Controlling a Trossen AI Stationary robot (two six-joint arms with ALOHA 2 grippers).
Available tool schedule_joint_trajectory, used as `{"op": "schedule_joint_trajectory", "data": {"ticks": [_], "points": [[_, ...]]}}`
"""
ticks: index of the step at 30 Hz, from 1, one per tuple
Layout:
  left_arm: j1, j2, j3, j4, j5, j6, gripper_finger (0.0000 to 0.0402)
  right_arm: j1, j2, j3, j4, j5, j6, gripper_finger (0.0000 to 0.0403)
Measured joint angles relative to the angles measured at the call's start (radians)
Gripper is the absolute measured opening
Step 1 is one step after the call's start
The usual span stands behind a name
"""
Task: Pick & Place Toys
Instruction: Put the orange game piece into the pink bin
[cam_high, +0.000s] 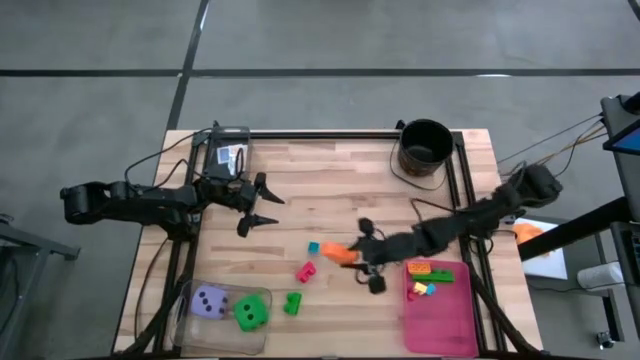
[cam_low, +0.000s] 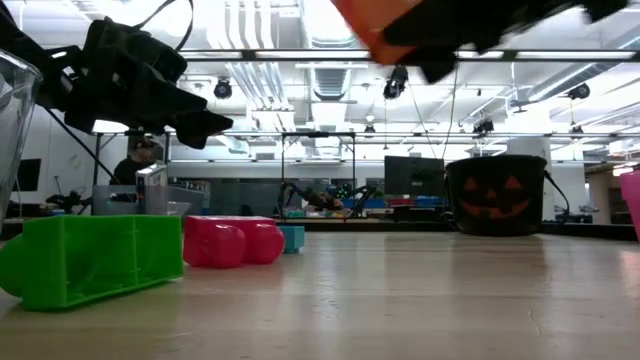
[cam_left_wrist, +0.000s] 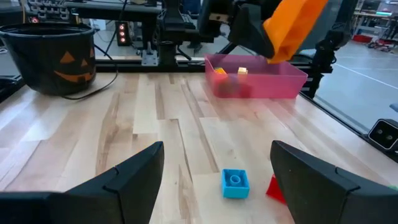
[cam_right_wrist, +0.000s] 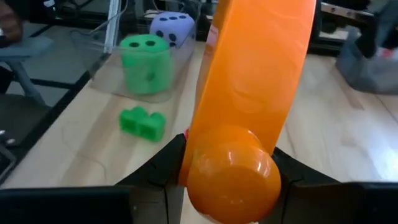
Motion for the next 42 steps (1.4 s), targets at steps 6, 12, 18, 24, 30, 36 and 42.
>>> {"op": "schedule_joint_trajectory", "data": {"ticks": [6,12,18,24,30,36,42], "points": [[0.000,0.000,0.000,0.000,-0.004,0.000,0.0298,0.185,-0.151,-0.060,-0.156,0.174,0.213,0.0130],[0.000,0.000,0.000,0.000,-0.003,0.000,0.0298,0.371,-0.234,-0.038,-0.488,0.267,0.590,0.0130],[0.000,0.000,0.000,0.000,-0.003,0.000,0.0298,0.537,-0.243,0.000,-0.754,0.276,1.021,0.0130],[0.000,0.000,0.000,0.000,-0.004,0.000,0.0298,0.677,-0.211,0.048,-0.887,0.199,1.382,0.0130],[0.000,0.000,0.000,0.000,-0.004,-0.001,0.0298,0.761,-0.145,0.134,-1.062,0.069,1.652,0.0130],[0.000,0.000,0.000,0.000,-0.003,-0.001,0.0298,0.768,-0.054,0.202,-1.141,-0.087,1.738,0.0130],[0.000,0.000,0.000,0.000,-0.003,-0.001,0.0298,0.768,0.015,0.234,-1.148,-0.097,1.738,0.0130]]}}
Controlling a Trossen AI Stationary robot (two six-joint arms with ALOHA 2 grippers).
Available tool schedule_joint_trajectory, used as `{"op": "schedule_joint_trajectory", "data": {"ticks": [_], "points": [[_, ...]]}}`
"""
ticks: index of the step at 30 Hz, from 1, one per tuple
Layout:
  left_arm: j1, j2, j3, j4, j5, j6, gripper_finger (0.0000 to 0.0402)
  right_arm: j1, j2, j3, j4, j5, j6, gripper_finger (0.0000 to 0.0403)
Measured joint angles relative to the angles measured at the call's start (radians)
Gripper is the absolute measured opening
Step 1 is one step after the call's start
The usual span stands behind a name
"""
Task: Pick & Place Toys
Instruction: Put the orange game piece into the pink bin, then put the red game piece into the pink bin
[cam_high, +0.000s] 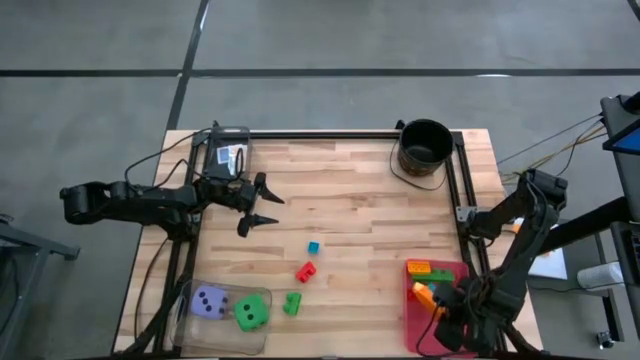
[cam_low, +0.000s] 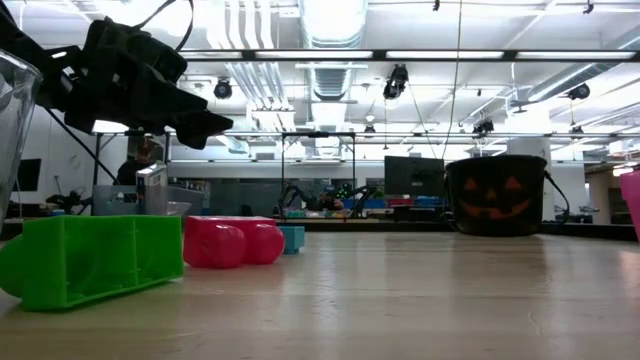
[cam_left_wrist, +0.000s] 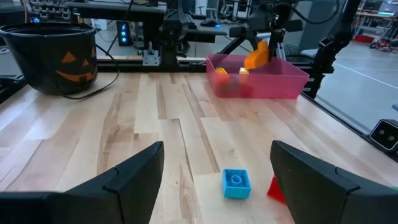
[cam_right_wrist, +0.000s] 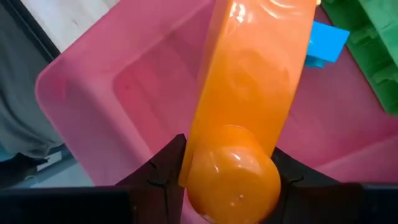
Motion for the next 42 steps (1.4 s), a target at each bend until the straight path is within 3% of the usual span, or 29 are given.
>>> {"op": "schedule_joint_trajectory", "data": {"ticks": [3,9,14,18,24,29,35,42], "points": [[0.000,0.000,0.000,0.000,0.000,0.000,0.0298,-0.001,0.017,0.012,-0.025,-0.007,0.022,0.0153],[0.000,0.000,0.000,0.000,-0.004,0.000,0.0298,-0.001,0.016,0.028,-0.110,-0.015,0.109,0.0284],[0.000,0.000,0.000,0.000,-0.004,0.000,0.0297,-0.002,0.006,0.028,-0.129,-0.013,0.125,0.0327],[0.000,0.000,0.000,0.000,-0.004,0.000,0.0298,-0.003,-0.011,0.028,-0.128,0.080,0.122,0.0325],[0.000,0.000,0.000,0.000,-0.004,0.000,0.0297,-0.020,-0.045,0.028,-0.128,0.488,-0.016,0.0289],[0.000,0.000,0.000,-0.005,-0.004,-0.035,0.0298,-0.076,-0.047,0.027,-0.127,0.726,-0.188,0.0258],[-0.041,0.000,0.001,-0.031,-0.048,-0.126,0.0298,-0.180,-0.008,0.026,-0.123,0.867,-0.368,0.0240],[-0.185,-0.001,0.054,-0.117,-0.106,-0.157,0.0305,-0.253,0.097,0.020,-0.120,0.993,-0.443,0.0238]]}}
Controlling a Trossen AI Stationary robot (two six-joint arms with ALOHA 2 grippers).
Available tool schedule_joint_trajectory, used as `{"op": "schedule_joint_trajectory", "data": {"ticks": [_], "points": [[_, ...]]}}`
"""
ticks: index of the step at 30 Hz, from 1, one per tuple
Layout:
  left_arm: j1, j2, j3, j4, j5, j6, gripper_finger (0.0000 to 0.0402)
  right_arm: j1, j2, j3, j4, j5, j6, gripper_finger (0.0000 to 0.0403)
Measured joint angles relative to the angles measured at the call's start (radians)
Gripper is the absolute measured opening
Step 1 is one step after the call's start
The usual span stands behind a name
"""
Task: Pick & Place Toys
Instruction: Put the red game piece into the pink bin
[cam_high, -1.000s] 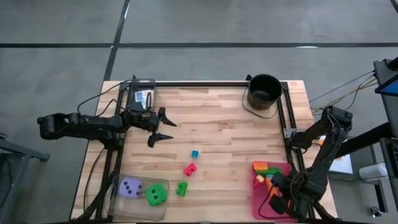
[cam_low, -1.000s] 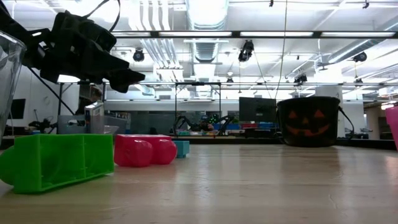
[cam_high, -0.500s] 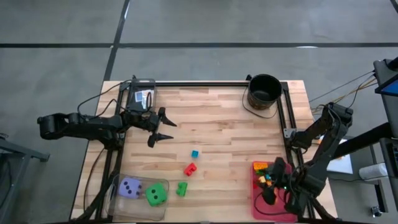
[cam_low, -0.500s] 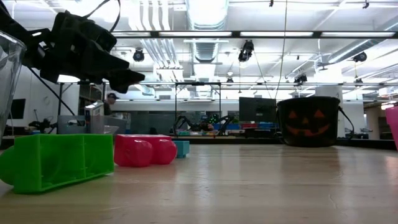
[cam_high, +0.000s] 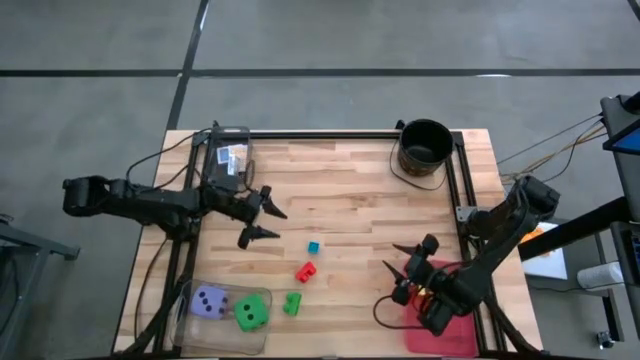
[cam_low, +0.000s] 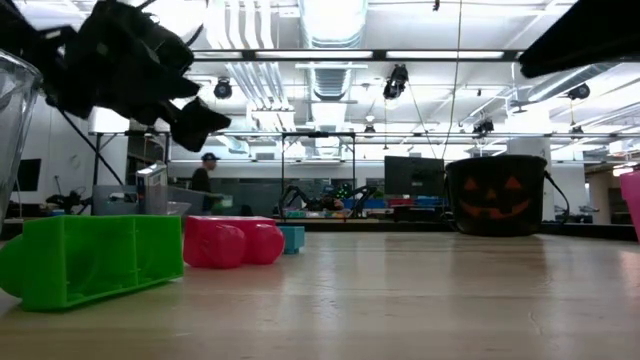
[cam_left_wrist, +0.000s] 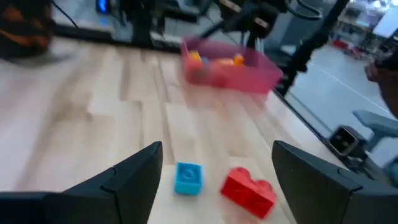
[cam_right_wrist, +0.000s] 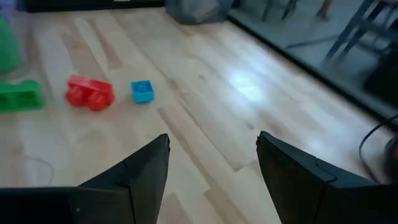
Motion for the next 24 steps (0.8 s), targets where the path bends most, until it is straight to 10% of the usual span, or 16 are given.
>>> {"op": "schedule_joint_trajectory", "data": {"ticks": [14,24], "points": [[-0.309,0.001,0.359,-0.591,-0.460,-0.224,0.0383,-0.018,0.265,0.000,0.000,0.123,0.132,0.0238],[-0.406,0.312,0.478,-0.621,-0.495,-0.351,0.0382,-0.027,0.241,0.000,-0.011,0.191,0.150,0.0238]]}}
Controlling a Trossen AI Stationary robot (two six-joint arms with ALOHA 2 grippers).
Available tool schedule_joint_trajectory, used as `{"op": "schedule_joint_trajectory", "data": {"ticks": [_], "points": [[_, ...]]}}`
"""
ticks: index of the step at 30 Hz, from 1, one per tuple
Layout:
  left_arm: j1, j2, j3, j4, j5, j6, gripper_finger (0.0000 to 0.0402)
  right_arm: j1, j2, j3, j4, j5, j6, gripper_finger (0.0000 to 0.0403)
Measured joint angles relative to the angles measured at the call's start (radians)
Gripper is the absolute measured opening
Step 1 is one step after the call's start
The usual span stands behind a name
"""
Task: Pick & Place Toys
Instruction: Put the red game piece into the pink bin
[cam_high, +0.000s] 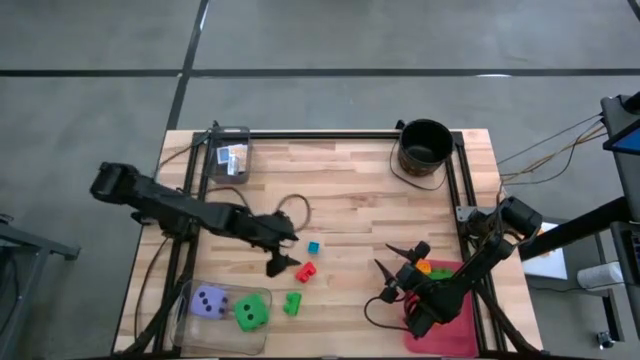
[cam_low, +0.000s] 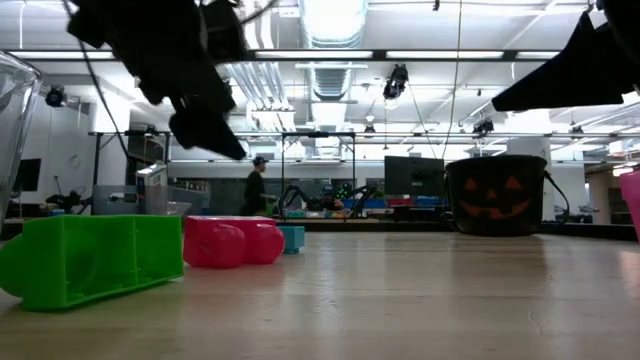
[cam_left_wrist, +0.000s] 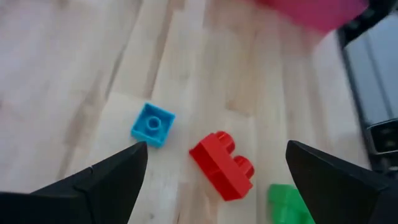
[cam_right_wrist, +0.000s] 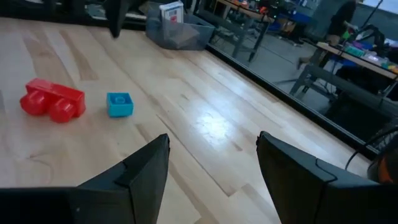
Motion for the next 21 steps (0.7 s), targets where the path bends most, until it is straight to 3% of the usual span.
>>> {"op": "schedule_joint_trajectory", "data": {"ticks": [10,14,21], "points": [[-0.053,0.298,0.261,-0.207,0.048,0.000,0.0382,-0.001,-0.011,0.000,0.003,0.000,0.000,0.0238],[-0.077,0.376,0.356,-0.320,-0.006,-0.014,0.0382,-0.001,-0.011,0.000,0.004,0.000,0.002,0.0238],[-0.076,0.455,0.387,-0.385,-0.071,-0.027,0.0382,-0.001,-0.011,0.000,0.004,-0.001,0.001,0.0238]]}}
